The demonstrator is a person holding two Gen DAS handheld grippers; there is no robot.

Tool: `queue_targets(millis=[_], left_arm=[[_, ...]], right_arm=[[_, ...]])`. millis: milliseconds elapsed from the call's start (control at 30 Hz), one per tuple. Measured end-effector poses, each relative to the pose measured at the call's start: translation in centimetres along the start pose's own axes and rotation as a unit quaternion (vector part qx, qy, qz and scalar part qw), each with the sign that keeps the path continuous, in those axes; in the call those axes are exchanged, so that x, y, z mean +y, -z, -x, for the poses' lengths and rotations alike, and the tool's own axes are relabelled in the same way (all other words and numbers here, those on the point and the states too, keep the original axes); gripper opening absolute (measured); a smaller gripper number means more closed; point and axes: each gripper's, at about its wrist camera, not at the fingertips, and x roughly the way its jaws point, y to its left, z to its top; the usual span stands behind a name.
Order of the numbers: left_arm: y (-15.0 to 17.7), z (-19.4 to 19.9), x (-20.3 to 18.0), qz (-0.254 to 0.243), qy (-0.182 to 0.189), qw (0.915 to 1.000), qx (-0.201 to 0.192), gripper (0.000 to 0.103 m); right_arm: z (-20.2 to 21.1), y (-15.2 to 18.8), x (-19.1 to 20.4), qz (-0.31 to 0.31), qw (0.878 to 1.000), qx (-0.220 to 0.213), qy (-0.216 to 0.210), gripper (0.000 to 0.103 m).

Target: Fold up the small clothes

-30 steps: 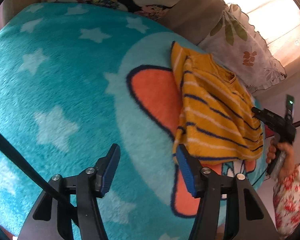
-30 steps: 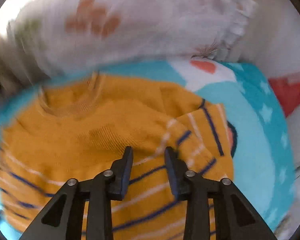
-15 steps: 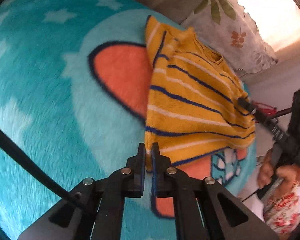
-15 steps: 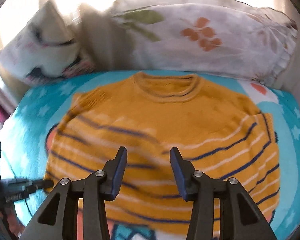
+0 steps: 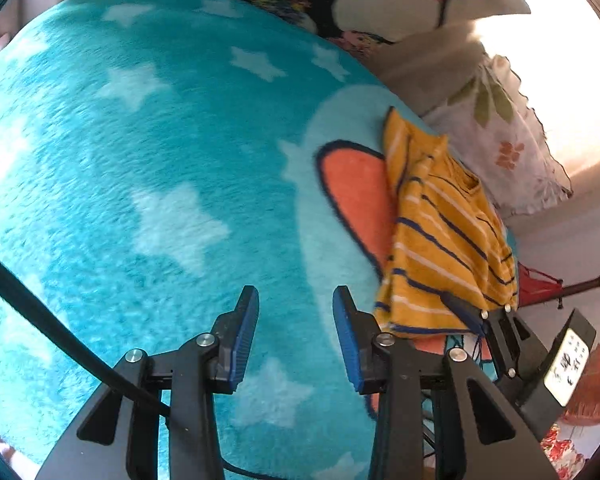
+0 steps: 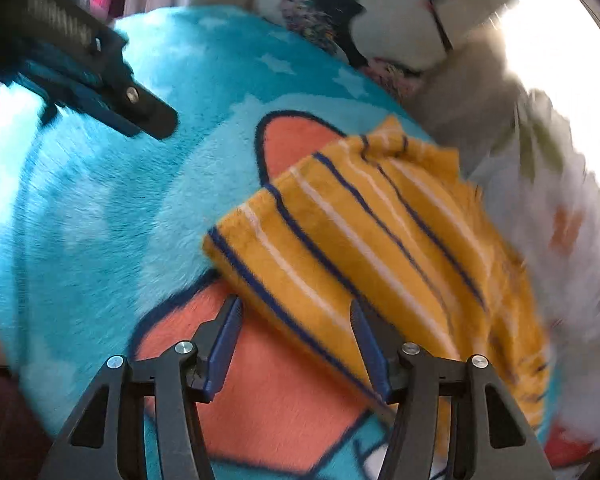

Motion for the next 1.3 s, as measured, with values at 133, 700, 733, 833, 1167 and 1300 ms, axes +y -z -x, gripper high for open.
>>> queue_targets(millis=[133,700,733,833,1167,1300], left_arm=[[0.4,0.3,0.5,0.008,-0.007,0.9999,-0.001,0.036],[3.4,2.7,-5.9,0.004,-0.068,0.9961,-0.057,0.038],[3.5,2.6,-6.9,-0.002,-0.069,0.9959,-0.059,0.038],[4.1,2.1,-10.1,-0.021,-0.067,0.9958,-0.059,0.039],[6.7,-4.1,-20.4,-0.09,-0.045,0.9949,-0.008,0.04],[7.3,-6.0,-24.4,-0.127,-0.049,0.9907,0.004,0.041]], right_arm=[[-1.7,-2.3,0.7,0.004,0.999,-0.009,0.034,0.05],[1.8,-0.8,-14.3,-0.293,0.936,-0.086,-0.173,0.012],[2.7,0.5,-16.2,-0.322,0.925,-0.098,-0.177,0.012],[5.0,6.4,-22.2,-0.414,0.885,-0.124,-0.172,0.012],[2.5,27.8,-27.8,-0.56,0.823,-0.015,-0.095,0.011],[2.7,28.6,-28.1,-0.57,0.812,-0.037,-0.117,0.016]])
